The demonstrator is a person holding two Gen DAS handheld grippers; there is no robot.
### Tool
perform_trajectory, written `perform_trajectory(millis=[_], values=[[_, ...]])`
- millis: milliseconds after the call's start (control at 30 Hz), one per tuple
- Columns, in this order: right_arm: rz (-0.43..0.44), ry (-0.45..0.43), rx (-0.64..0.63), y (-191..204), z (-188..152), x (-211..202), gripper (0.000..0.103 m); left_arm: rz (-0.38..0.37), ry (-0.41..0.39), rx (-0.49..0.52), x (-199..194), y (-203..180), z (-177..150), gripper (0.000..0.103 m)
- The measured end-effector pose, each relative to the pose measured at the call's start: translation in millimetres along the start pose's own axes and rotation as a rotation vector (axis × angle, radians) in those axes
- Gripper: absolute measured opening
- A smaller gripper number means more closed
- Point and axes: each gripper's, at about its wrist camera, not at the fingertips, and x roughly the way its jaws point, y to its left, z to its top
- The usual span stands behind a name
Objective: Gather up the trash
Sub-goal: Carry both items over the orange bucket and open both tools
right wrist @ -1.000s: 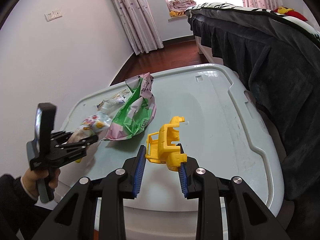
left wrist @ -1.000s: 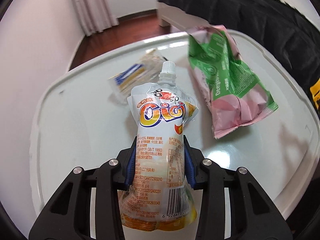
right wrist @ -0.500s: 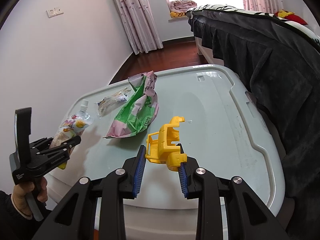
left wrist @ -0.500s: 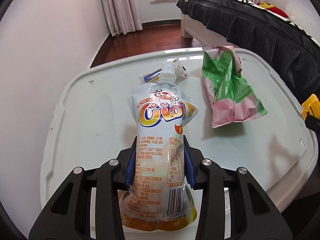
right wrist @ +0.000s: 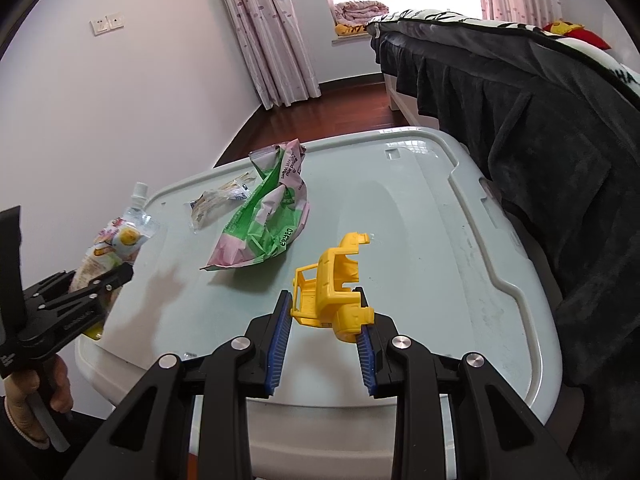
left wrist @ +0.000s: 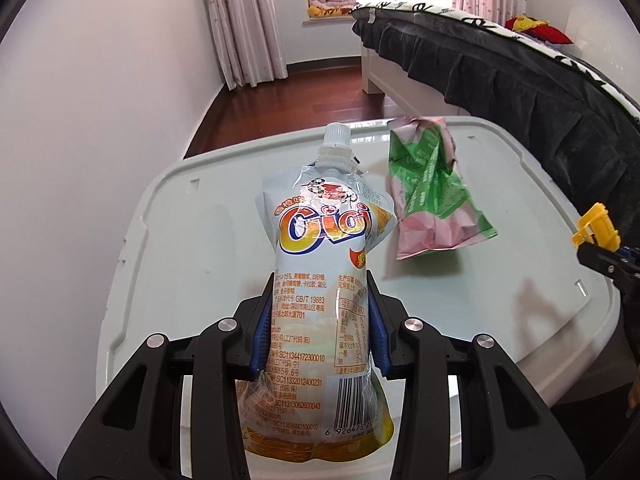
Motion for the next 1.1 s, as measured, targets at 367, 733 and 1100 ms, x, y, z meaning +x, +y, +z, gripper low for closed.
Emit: perform_trajectory(millis=[367,733,1100], values=[[0.017,-0.04,-0.054,14.0,-9.3,-19.3,0.03,-0.033,-0.047,-0.033,-41.5,2.8,-16.1,0.038],[0.062,-0.043,-0.091,28.1,-43.8,-50.5,0.03,-0.092,-0.068,-0.062,-100.4,7.2,-62.3,0.038],[0.121,-0.023,-0.112,51.6,-104.4,-101.4,0.03,-0.097,-0.055,-0.074,-132.5,10.1,-121.1,0.038]])
